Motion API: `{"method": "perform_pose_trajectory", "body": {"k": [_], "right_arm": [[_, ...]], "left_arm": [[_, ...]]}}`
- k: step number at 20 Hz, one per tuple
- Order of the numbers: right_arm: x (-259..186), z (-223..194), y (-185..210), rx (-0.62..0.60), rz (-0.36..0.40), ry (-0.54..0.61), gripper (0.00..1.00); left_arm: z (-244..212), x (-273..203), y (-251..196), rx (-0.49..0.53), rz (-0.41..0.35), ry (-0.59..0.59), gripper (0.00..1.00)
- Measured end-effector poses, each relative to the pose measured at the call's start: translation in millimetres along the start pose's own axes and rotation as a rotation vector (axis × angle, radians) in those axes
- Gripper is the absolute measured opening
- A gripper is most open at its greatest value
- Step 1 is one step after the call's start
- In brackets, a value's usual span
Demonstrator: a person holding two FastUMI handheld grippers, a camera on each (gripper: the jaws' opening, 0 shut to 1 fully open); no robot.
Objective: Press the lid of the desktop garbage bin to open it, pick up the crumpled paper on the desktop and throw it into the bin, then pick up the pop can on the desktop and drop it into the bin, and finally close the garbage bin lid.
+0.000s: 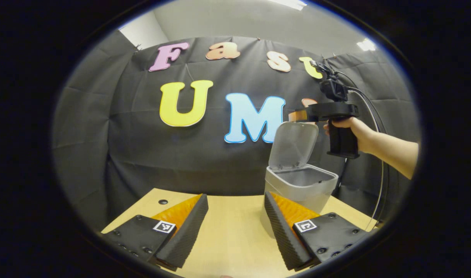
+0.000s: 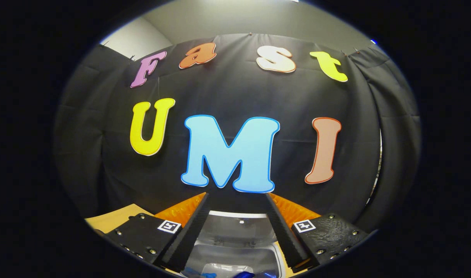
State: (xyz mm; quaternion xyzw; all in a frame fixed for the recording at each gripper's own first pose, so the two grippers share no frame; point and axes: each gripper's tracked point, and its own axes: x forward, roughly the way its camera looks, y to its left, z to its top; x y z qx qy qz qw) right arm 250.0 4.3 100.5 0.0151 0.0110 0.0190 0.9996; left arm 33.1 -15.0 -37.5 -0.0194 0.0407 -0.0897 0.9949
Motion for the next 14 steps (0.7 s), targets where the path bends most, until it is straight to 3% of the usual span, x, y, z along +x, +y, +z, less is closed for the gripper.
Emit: {"method": "perform_pose_trajectory", "body": {"k": [14], "right_arm": [[-78.3, -77.2, 10.8, 0.044, 0.017, 0.053, 0.9]], "left_arm": [[-12.7, -51.5, -13.5, 0.0, 0.021, -0.002, 0.94]]}}
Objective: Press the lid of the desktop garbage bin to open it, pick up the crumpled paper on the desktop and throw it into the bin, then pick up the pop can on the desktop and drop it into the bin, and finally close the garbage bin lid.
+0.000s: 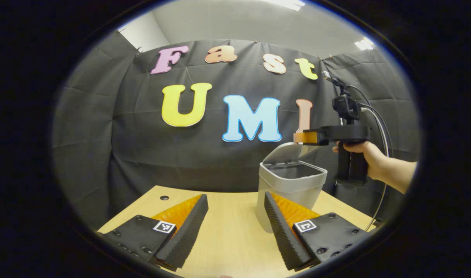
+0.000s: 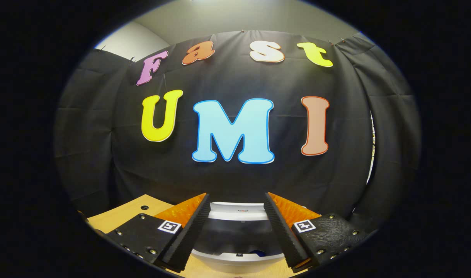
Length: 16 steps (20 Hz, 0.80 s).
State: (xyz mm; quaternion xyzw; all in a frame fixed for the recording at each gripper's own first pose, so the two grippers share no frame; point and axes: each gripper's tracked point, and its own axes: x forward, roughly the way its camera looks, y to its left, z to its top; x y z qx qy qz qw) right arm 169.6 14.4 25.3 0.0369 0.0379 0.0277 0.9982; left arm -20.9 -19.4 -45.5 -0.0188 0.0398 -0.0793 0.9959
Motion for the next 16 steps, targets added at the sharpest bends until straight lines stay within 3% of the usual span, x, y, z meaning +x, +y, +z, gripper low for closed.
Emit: {"method": "perform_pose_trajectory", "body": {"k": [8, 10, 16], "right_arm": [[3.5, -69.8, 1.1, 0.01, -0.009, 0.078, 0.97], [6.1, -84.2, 1.4, 0.018, -0.012, 0.093, 0.95], [8.5, -86.6, 0.2, 0.011, -0.031, 0.038, 0.95]], "left_arm": [[-2.9, -9.4, 8.0, -0.001, 0.038, 0.009, 0.96], [-4.2, -10.2, 10.8, 0.005, 0.048, 0.014, 0.95], [-4.9, -7.5, 12.1, 0.005, 0.067, 0.022, 0.95]]}}
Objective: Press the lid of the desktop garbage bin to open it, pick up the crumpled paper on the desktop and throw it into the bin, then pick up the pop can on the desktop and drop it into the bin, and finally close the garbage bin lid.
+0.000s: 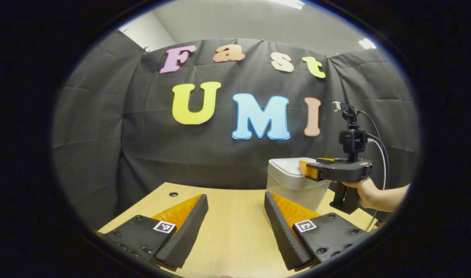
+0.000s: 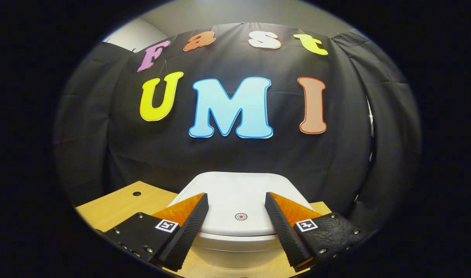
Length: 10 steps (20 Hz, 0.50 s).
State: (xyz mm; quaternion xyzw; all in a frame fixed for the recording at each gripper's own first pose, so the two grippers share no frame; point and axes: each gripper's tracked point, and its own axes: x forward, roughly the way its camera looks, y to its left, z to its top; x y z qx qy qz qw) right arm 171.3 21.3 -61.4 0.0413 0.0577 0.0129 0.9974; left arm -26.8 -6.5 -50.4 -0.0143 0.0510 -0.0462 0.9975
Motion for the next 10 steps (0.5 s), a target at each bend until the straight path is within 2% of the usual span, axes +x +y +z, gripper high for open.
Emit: {"method": "perform_pose_trajectory", "body": {"k": [6, 10], "right_arm": [[2.4, -3.8, 0.3, -0.024, -0.011, -0.012, 0.95], [3.3, -8.9, 1.1, -0.054, -0.001, 0.029, 0.95]], "left_arm": [[-0.4, 3.8, -8.6, 0.005, -0.009, 0.005, 0.95], [-0.1, 4.1, -13.3, 0.006, -0.013, 0.009, 0.95]]}}
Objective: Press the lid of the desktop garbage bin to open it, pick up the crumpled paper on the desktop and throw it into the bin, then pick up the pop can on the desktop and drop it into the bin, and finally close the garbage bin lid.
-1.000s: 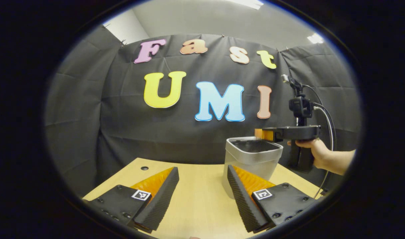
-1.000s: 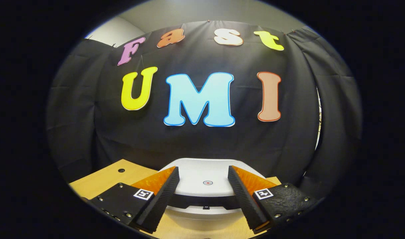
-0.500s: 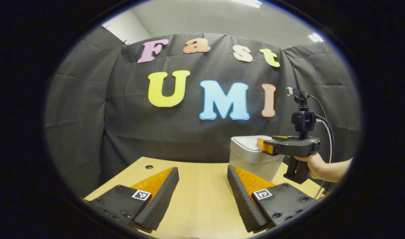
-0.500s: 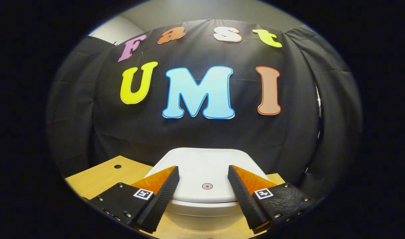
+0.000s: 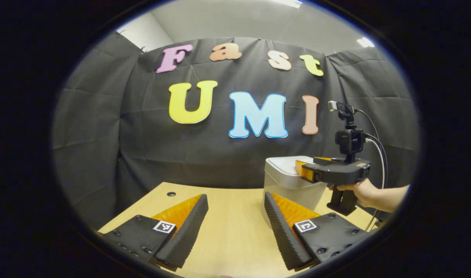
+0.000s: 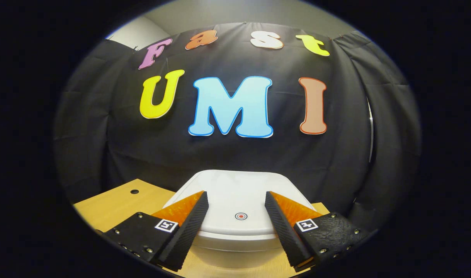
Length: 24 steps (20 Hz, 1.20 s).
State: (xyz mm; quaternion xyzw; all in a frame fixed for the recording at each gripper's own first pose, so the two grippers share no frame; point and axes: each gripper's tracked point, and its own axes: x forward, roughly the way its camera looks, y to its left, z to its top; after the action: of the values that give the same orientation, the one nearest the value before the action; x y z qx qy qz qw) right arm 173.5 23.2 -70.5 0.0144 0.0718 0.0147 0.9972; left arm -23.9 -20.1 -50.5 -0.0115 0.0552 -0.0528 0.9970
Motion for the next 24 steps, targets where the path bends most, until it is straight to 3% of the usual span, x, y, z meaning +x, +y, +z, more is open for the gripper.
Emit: {"method": "perform_pose_trajectory", "body": {"k": [7, 16, 24], "right_arm": [[-1.1, -5.1, -1.3, 0.049, -0.024, -0.061, 0.97], [-8.4, 1.1, -1.7, 0.075, -0.022, -0.042, 0.95], [-81.5, -8.3, -2.7, 0.095, 0.041, 0.007, 0.94]], "left_arm": [[2.1, -12.9, -3.4, 0.009, 0.004, 0.0, 0.97], [10.8, -32.8, -5.5, -0.018, 0.041, -0.013, 0.95], [18.0, -40.5, -10.7, -0.002, 0.095, -0.034, 0.95]]}}
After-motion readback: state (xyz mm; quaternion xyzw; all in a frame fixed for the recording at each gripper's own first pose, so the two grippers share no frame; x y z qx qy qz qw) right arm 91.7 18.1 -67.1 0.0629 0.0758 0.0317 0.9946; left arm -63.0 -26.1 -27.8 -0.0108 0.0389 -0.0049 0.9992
